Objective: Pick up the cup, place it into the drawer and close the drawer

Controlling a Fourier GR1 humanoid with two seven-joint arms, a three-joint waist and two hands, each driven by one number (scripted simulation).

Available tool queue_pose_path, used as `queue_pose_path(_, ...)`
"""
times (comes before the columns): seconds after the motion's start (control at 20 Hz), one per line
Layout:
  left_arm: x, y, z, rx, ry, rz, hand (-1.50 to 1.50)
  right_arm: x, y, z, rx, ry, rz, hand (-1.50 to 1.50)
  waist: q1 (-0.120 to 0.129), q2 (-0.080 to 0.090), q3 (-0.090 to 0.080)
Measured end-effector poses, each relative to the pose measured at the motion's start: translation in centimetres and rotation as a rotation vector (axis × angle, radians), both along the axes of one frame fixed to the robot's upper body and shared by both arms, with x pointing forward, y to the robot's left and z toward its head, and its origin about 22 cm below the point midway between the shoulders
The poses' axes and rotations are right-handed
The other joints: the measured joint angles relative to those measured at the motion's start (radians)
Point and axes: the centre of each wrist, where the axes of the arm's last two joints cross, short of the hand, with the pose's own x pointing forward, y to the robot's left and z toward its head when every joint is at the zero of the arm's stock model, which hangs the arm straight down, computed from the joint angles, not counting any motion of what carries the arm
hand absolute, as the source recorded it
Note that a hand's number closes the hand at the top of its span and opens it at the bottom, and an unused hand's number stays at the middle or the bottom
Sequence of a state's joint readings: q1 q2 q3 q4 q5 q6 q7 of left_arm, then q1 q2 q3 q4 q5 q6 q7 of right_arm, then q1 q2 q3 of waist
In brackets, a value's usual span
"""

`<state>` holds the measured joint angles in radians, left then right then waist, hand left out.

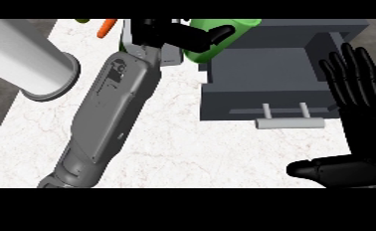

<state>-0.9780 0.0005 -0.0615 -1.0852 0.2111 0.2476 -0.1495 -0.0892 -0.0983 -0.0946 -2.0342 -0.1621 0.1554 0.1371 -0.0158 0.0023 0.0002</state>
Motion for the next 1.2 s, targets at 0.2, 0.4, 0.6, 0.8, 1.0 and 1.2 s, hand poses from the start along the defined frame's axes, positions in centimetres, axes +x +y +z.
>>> queue_pose_path(0.2,1.0,-1.6,-0.4,0.025,0.028,0.013,1.5,-0.1,-0.3,0.3,-0.008,-0.001,0.006,-1.5,-0.005,0.001,0.0)
queue_pose_path(0.4,1.7,-3.2,-0.4,0.044,0.05,0.028,1.5,0.0,0.0,0.5,-0.001,-0.003,0.013,-1.5,-0.012,0.002,0.0)
queue_pose_path(0.6,2.3,-4.1,-1.5,0.06,0.076,0.04,1.5,-0.1,-0.3,0.1,-0.002,-0.009,0.015,-1.5,-0.02,0.004,0.0)
queue_pose_path(0.8,2.9,-4.7,-2.1,0.084,0.102,0.046,1.5,0.2,-0.4,0.2,-0.005,-0.011,0.019,-1.5,-0.027,0.007,0.0)
queue_pose_path(1.0,3.3,-5.0,-3.2,0.135,0.116,0.057,1.5,0.7,-0.2,0.0,-0.006,-0.019,0.032,-1.5,-0.04,0.01,0.001)
queue_pose_path(1.2,3.3,-5.5,-3.5,0.189,0.122,0.055,1.5,0.5,0.7,0.0,0.002,-0.017,0.051,-1.5,-0.054,0.012,0.001)
